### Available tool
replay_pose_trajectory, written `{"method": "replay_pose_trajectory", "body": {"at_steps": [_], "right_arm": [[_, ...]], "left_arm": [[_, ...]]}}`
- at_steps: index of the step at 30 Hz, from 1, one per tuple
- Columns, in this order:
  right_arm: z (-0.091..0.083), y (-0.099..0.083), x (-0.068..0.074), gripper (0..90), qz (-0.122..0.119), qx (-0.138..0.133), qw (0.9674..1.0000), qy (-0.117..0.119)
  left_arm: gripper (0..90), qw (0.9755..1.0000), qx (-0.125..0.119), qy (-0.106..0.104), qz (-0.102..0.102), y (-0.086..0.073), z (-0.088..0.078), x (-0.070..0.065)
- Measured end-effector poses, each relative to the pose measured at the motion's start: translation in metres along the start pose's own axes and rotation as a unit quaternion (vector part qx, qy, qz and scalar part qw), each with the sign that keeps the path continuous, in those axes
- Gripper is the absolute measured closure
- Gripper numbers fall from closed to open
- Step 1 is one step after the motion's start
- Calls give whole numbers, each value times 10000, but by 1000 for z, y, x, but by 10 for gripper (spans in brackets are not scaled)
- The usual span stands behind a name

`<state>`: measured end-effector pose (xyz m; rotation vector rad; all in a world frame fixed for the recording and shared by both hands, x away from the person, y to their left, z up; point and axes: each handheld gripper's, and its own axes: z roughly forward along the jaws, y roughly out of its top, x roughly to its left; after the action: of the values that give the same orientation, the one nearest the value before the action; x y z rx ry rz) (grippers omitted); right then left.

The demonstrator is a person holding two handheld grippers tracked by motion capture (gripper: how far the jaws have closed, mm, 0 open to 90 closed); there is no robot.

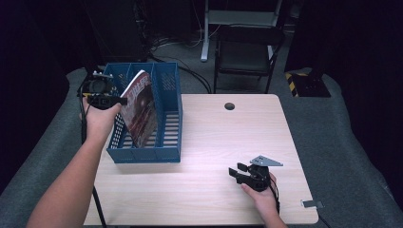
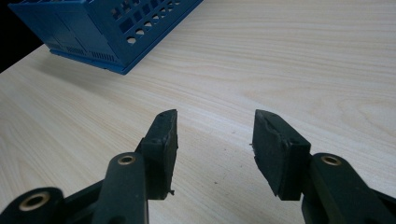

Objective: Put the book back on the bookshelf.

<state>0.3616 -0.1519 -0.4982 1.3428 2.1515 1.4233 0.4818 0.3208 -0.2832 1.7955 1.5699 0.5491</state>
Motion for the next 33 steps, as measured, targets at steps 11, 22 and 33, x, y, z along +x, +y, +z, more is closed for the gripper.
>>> {"method": "replay_pose_trajectory", "body": {"at_steps": [11, 22, 33], "right_arm": [[0, 0, -1, 503, -6, -5, 10000, 2], [-3, 1, -1, 503, 21, -43, 10000, 7], [-2, 0, 0, 503, 26, -29, 10000, 25]], "left_arm": [[839, 9989, -217, 176, -385, 11, 5, 3], [839, 9967, -541, 410, -443, 16, 11, -2], [838, 9948, -759, 585, -357, 7, 19, -2]]}}
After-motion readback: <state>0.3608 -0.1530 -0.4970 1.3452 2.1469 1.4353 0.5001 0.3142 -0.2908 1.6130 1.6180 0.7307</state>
